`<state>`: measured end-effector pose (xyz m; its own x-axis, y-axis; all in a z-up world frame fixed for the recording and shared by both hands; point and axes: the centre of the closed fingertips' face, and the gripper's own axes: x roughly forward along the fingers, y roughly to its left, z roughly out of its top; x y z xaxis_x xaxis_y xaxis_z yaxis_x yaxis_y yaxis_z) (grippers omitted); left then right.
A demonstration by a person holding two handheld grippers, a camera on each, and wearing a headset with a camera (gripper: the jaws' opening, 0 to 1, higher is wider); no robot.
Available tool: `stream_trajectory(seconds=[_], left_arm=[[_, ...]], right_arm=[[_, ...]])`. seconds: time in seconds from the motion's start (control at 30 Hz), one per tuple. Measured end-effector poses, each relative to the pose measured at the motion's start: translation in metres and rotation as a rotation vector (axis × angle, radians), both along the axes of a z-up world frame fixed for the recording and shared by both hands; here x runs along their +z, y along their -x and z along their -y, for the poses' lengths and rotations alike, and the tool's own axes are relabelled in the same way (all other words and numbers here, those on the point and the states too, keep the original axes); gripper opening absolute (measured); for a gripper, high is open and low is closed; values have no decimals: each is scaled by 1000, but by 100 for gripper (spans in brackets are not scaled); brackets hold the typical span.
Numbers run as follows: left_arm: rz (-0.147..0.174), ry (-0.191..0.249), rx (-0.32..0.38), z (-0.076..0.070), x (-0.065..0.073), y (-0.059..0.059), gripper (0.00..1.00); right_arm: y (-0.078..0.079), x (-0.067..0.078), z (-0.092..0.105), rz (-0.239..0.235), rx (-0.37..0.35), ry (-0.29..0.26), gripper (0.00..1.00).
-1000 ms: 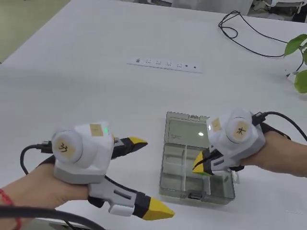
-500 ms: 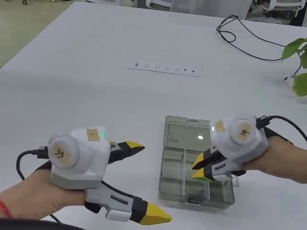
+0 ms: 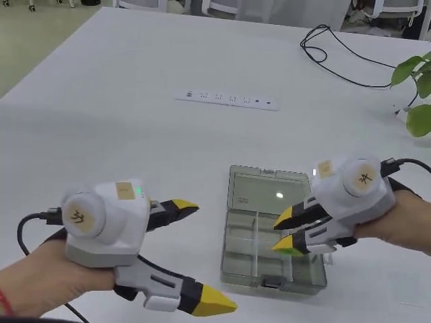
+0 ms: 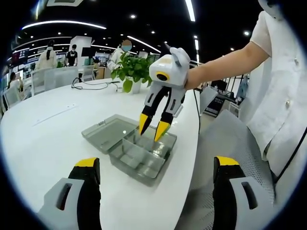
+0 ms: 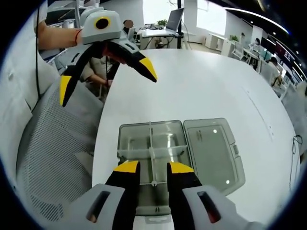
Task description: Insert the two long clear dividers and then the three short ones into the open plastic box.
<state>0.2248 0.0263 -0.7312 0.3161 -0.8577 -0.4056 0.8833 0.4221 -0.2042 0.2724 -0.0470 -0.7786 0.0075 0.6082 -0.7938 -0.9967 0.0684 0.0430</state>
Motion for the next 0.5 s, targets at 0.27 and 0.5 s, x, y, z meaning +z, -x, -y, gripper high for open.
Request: stream_trajectory(seconds=[0.27,0.5], left_arm=[[6,1,4,0,2,-2,100],[10,4,8,1,4,-3,100]], right_arm=[[0,10,5,-1,-27,-36,29],[1,15,16,4,-45,-43,36]])
